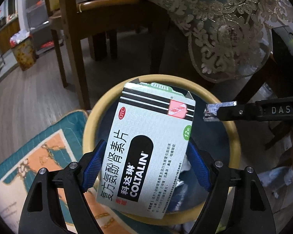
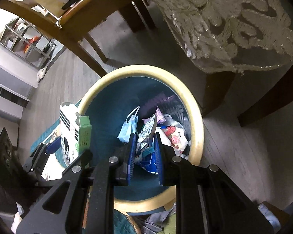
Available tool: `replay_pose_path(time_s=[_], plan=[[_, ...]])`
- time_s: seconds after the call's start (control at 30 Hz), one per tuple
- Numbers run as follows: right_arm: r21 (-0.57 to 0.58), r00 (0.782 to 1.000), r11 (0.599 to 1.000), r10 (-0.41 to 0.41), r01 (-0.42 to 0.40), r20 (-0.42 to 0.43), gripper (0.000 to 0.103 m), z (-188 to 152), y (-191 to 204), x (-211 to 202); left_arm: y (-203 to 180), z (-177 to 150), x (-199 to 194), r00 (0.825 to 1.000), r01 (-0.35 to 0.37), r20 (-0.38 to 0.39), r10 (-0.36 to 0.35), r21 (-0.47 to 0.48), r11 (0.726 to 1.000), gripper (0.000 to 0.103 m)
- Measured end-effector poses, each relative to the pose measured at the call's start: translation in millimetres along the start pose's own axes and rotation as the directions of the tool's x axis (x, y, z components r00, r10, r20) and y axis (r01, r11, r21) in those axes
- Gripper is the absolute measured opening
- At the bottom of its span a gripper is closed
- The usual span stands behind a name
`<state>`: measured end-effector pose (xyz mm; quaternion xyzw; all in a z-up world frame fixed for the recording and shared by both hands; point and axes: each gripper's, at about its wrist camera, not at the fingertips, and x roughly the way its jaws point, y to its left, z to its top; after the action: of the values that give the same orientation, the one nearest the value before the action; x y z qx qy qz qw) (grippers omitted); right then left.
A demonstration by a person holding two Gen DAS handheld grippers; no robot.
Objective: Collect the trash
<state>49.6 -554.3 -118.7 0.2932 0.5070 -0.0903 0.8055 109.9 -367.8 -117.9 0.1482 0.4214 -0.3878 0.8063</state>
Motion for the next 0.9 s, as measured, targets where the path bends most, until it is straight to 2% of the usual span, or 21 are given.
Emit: replay_pose_path(time_s=[0.13,0.37,0.43,0.47,0.57,0.73,0.8,0.9], plan=[[-0.017,1.000,1.000,0.005,-0.005,0.005,0.018,2,7,2,8,-2,-2,1.000,-0.008,-0.005,0.008,-0.022,1.000,0.088],[-0.038,0.998,0.998,0.042,-0.040,0.044,0.021,6,20,-4,15,-7,-15,0.999,-0.031,-0.011,0.031,0.003,1.000,0.088],[-0.054,0.998,0.998,0.045,-0.043,0.047,0.040,3,24,-6,14,-9,-23,0.999,-0.045,-0.003,0.045,0.027,0.999,0.088],[-0.059,0.998,0.997,0.043,-0.041,0.045,0.053,4,25,-6,13,-9,-27,0.999,-0.050,0.001,0.050,0.036,0.998,0.088],[-0.065,0.998,0.997,0.041,-0.038,0.048,0.057,3,27,-9,16,-12,-44,0.998,-0.063,0.014,0.062,0.040,0.997,0.089],[-0.052,0.996,0.998,0.031,-0.026,0.082,0.069,-3,30,-29,23,-19,-83,0.997,-0.061,0.048,0.061,-0.002,0.998,0.091],[-0.060,0.994,0.998,0.023,-0.017,0.103,0.081,-9,33,-44,21,-22,-100,0.994,-0.079,0.071,0.078,0.006,0.997,0.093],[-0.087,0.989,0.996,0.021,-0.009,0.146,0.089,-21,42,-69,14,-27,-121,0.991,-0.097,0.096,0.095,0.022,0.995,0.095]])
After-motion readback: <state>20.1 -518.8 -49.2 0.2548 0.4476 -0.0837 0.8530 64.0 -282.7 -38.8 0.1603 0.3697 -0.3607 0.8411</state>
